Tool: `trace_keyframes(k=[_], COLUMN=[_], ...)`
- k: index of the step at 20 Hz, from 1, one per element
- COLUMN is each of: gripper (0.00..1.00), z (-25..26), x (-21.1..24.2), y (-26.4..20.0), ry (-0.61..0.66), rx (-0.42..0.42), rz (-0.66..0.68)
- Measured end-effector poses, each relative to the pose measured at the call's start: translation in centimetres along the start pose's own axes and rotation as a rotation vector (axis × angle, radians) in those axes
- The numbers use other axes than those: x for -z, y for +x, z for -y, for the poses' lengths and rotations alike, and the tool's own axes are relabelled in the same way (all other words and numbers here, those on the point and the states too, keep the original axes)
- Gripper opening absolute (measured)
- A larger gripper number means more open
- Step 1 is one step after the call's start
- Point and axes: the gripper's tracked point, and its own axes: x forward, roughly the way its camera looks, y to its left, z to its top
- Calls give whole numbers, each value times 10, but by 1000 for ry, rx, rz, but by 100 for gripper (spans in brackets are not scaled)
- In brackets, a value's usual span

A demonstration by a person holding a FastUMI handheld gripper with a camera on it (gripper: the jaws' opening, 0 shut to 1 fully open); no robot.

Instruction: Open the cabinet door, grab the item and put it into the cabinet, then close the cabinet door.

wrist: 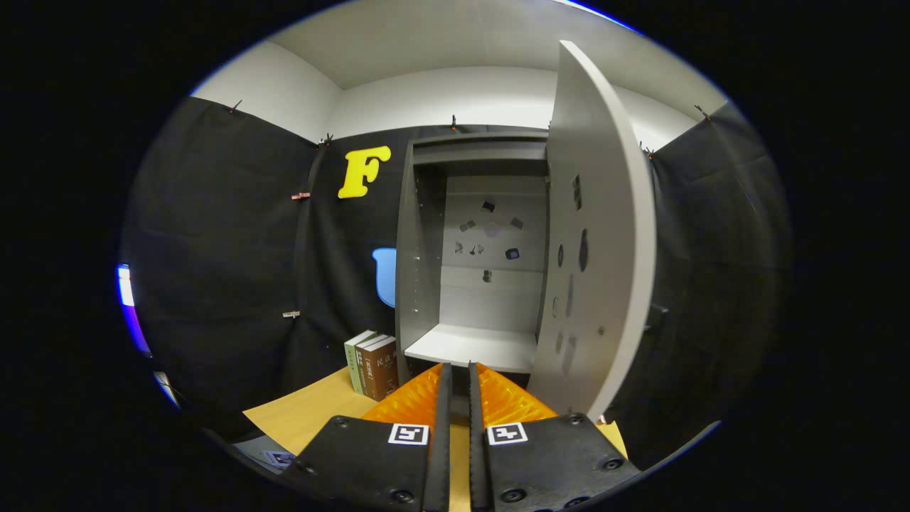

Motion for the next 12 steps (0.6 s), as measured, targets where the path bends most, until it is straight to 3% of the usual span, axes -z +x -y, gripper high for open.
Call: trace_keyframes(k=[3,5,9,12], gripper=[12,30,32,43], z=[-18,-26,-37,-41], x=[38,55,100,153], y=[34,51,86,95], ry=[28,34,94,140], rx=[25,56,151,233], rz=[-93,-133,-203,-321])
